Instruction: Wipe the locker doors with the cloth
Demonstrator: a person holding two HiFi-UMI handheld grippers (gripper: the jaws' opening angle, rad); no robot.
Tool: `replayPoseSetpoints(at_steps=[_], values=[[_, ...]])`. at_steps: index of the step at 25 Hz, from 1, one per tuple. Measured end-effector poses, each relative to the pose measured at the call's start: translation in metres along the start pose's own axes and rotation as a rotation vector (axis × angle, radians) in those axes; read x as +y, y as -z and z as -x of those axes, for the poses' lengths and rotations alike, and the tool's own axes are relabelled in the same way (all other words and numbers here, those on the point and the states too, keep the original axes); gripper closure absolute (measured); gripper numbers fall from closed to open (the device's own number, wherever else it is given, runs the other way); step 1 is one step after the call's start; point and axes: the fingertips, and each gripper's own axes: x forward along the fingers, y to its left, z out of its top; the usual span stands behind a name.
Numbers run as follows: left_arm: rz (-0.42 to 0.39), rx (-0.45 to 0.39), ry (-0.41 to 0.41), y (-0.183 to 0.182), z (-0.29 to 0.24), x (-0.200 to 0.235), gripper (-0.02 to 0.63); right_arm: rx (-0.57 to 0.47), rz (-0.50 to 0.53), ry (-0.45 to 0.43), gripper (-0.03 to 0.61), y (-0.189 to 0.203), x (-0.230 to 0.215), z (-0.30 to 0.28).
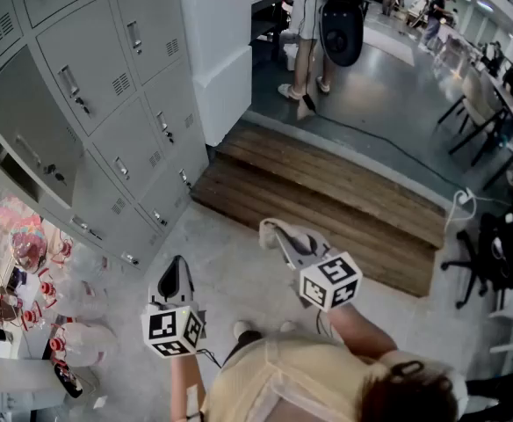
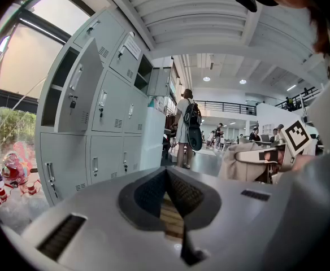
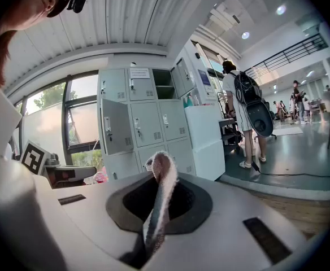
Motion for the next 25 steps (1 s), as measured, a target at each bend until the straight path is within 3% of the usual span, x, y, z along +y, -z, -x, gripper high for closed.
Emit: replayPoseSetpoints(at_steps=[7, 25], values=[[-0.021, -0.006, 0.045, -0.005, -0.016, 0.011, 0.626, -0.009, -0.009, 0.030, 0.563, -0.002, 0.004, -0.019], [0.001, 0.001, 0.046, 0.000, -0.040, 0.075, 0.626, -0.004, -0.012, 0.029, 0.563, -0.006, 0.028, -0.087]])
